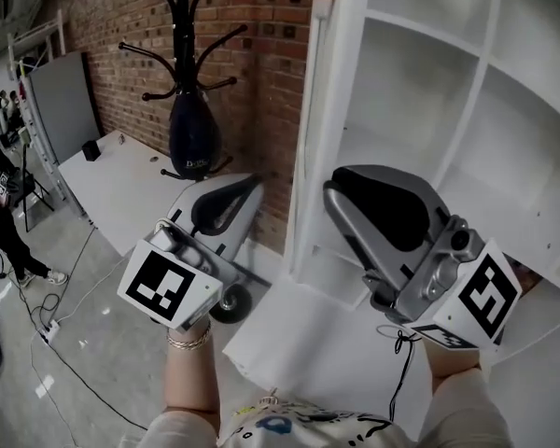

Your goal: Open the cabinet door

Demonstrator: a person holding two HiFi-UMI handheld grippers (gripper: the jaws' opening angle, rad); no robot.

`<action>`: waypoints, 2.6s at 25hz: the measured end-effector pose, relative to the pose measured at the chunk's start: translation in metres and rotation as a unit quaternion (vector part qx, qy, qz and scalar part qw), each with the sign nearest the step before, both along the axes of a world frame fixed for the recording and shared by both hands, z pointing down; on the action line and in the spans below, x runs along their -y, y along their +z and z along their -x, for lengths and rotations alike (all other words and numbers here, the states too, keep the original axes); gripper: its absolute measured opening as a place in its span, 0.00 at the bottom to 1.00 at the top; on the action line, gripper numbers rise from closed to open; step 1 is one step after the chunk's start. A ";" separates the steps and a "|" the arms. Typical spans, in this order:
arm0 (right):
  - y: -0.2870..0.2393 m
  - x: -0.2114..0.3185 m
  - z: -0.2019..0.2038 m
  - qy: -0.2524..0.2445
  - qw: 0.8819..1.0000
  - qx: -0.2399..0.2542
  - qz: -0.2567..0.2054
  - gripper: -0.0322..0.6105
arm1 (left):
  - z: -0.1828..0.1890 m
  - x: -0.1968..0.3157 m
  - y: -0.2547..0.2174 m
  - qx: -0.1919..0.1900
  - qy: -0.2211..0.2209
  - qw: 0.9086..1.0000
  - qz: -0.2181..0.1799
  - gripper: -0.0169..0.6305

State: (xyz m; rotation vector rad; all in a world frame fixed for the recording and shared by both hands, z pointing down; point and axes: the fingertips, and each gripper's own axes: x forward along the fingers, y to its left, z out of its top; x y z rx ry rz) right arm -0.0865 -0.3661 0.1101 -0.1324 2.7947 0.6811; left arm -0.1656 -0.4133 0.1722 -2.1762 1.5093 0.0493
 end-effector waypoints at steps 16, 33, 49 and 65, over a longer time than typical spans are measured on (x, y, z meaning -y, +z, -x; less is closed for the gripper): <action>0.004 -0.016 0.080 -0.086 0.996 0.009 0.020 0.09 | 0.088 -0.063 0.054 -0.050 -0.115 0.991 0.052 0.05; 0.068 -0.001 0.091 -0.110 0.988 -0.019 0.107 0.09 | 0.092 -0.104 0.081 -0.076 -0.120 0.988 0.064 0.05; 0.205 0.048 0.041 -0.043 0.962 -0.068 0.261 0.09 | 0.003 -0.049 0.183 -0.070 0.036 0.980 0.181 0.05; 0.297 0.069 -0.089 0.158 0.935 -0.073 0.309 0.09 | -0.103 -0.007 0.236 -0.093 0.207 0.948 0.225 0.05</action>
